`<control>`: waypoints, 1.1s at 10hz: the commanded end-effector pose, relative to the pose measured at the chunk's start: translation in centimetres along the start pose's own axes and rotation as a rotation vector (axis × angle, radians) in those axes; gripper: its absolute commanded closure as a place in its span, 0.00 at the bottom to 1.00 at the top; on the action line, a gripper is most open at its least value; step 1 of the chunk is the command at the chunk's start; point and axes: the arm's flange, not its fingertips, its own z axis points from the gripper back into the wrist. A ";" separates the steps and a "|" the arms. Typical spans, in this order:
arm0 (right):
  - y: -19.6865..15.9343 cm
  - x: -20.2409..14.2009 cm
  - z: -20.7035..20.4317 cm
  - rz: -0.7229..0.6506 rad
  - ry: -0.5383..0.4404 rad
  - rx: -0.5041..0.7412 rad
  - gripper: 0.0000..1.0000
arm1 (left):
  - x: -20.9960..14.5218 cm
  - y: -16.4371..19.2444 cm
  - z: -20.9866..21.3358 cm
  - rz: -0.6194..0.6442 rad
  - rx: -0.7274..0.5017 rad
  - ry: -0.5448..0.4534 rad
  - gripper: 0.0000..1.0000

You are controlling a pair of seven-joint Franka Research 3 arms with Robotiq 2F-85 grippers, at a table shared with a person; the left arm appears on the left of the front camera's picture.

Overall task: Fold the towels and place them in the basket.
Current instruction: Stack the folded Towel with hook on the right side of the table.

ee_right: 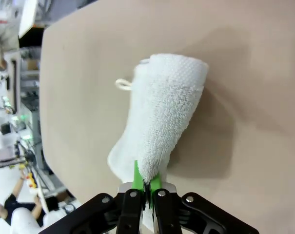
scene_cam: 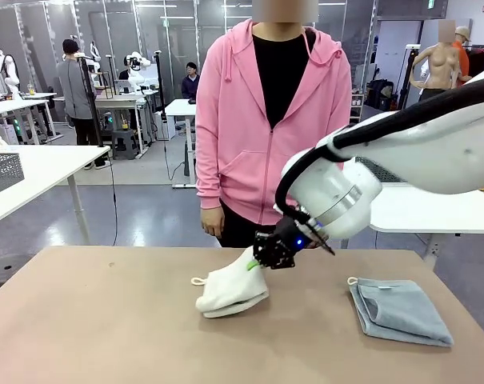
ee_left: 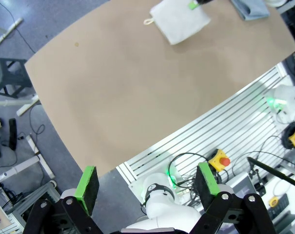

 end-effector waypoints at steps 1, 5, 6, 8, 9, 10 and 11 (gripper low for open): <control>-0.8 -1.8 4.8 0.074 0.008 -0.038 0.95 | -0.1 0.1 0.0 -0.019 0.000 0.000 0.00; -5.2 -3.5 14.7 0.163 0.029 -0.109 0.95 | -0.1 0.1 0.0 -0.019 0.000 0.000 0.00; -6.3 -3.7 16.8 0.220 0.065 -0.137 0.95 | -0.1 0.1 0.0 -0.019 0.000 0.000 0.00; -8.4 -3.2 19.5 0.230 0.093 -0.191 0.95 | -0.1 0.1 0.0 -0.019 0.000 0.000 0.00; -9.3 -3.3 20.7 0.248 0.105 -0.206 0.95 | -0.1 0.1 0.0 -0.019 0.000 0.000 0.00; -9.9 -3.4 21.4 0.260 0.111 -0.231 0.95 | -0.1 0.1 0.0 -0.019 0.000 0.000 0.00; -10.4 -3.5 21.9 0.252 0.106 -0.259 0.95 | -0.1 0.1 0.0 -0.019 0.000 0.000 0.00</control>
